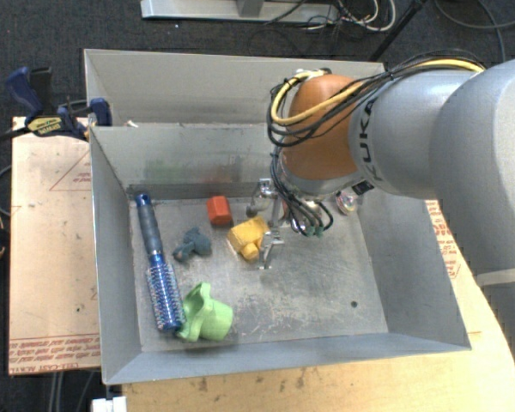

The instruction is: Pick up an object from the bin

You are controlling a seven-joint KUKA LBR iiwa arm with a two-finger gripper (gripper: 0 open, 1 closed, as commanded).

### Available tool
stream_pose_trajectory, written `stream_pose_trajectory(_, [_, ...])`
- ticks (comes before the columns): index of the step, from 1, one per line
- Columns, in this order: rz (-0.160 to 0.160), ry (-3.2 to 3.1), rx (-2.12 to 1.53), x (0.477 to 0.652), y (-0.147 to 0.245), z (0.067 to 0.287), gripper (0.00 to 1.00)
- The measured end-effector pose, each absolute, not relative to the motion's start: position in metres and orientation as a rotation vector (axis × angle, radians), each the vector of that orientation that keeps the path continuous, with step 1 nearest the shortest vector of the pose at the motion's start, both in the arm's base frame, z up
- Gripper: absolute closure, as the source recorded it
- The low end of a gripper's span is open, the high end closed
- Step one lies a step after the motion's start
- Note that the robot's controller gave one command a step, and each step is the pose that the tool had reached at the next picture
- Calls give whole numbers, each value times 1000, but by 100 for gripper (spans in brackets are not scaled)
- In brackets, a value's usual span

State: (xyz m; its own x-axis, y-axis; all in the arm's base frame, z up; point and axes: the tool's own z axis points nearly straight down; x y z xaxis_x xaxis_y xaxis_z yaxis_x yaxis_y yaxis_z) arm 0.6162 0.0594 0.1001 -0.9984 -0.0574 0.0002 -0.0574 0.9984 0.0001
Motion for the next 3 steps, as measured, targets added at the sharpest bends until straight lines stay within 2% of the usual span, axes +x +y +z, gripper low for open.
stream_pose_trajectory(1, [2, -3134, 342, 607, 74, 77, 0])
stream_pose_trajectory(2, [0, -3129, 340, 609, 74, 79, 0])
stream_pose_trajectory(3, [-1, -3131, 342, 610, 75, 81, 100])
